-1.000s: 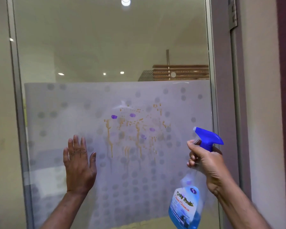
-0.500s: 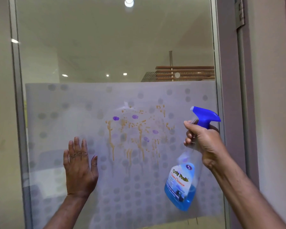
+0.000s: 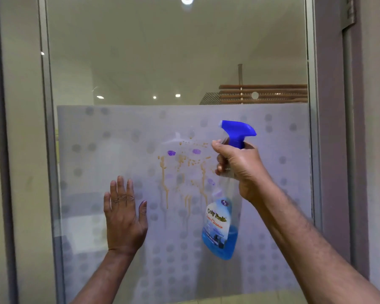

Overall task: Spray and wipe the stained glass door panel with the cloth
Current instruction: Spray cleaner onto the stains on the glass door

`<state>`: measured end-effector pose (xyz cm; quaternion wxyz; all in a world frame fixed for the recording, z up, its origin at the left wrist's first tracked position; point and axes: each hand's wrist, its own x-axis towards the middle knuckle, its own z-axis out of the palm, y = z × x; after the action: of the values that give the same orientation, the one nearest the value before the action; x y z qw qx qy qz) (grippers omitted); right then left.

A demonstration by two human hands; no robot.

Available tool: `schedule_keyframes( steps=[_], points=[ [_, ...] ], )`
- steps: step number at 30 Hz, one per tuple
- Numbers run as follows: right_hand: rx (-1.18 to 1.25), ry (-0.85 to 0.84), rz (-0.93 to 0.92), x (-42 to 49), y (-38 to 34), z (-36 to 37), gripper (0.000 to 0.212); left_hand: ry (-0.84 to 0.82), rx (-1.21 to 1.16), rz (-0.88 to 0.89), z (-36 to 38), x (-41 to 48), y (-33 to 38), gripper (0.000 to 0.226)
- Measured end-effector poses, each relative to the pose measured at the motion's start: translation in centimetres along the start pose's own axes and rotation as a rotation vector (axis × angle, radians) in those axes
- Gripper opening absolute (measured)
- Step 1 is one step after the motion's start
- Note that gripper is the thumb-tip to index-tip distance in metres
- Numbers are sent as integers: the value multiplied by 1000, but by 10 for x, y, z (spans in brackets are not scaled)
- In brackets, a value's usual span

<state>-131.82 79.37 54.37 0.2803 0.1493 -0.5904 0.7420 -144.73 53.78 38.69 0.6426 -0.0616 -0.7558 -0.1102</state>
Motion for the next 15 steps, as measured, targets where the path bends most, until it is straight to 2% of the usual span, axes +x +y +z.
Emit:
schedule_keyframes(
  steps=[9, 15],
  points=[
    [-98, -145, 45, -23, 34, 42, 9, 0, 13, 14, -1, 0, 1, 64],
    [-186, -178, 127, -46, 65, 38, 11, 1, 18, 7, -1, -1, 2, 64]
  ],
)
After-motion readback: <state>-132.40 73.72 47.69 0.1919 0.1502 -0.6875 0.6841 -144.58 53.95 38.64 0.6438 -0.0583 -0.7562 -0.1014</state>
